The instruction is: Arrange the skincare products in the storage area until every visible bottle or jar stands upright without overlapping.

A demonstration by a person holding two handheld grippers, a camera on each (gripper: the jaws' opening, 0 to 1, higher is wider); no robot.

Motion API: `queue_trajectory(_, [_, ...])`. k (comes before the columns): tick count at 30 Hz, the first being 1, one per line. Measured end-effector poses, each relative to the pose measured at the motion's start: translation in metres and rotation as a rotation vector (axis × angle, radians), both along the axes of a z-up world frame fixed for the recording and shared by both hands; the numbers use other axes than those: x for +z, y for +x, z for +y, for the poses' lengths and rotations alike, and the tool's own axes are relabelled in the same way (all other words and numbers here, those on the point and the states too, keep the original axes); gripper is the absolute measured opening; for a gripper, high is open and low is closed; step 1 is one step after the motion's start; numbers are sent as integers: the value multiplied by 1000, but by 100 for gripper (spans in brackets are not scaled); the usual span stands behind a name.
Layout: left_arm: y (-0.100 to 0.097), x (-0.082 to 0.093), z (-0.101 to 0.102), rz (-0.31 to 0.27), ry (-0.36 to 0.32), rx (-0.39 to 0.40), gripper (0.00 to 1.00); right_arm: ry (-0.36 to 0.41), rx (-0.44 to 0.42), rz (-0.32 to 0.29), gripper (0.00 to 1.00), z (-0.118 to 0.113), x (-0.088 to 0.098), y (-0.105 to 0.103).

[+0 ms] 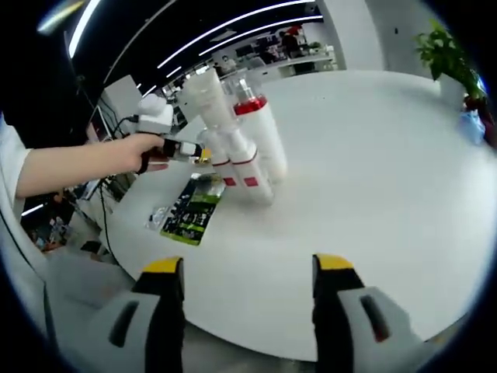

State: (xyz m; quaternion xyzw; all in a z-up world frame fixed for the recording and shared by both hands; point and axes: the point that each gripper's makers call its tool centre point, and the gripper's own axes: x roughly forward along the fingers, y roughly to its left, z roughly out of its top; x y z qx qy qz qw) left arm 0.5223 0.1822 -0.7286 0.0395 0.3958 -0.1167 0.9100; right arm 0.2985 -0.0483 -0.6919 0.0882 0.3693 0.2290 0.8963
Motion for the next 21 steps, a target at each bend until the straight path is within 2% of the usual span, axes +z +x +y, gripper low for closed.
queue_trajectory(6, [-19,-1,24,11,17,39,35,3,10,-7,67,3,1,1])
queue_trajectory(13, [-52,1,44,12,8,103,35,8,10,-14,67,1,3,3])
queue_trajectory(17, [-65,-1,49,22,-11,134,35,6,14,-15,67,1,3,3])
queue_trajectory(21, [-74,0,45,23,-2,125,35,5,23,-18,67,2,4,3])
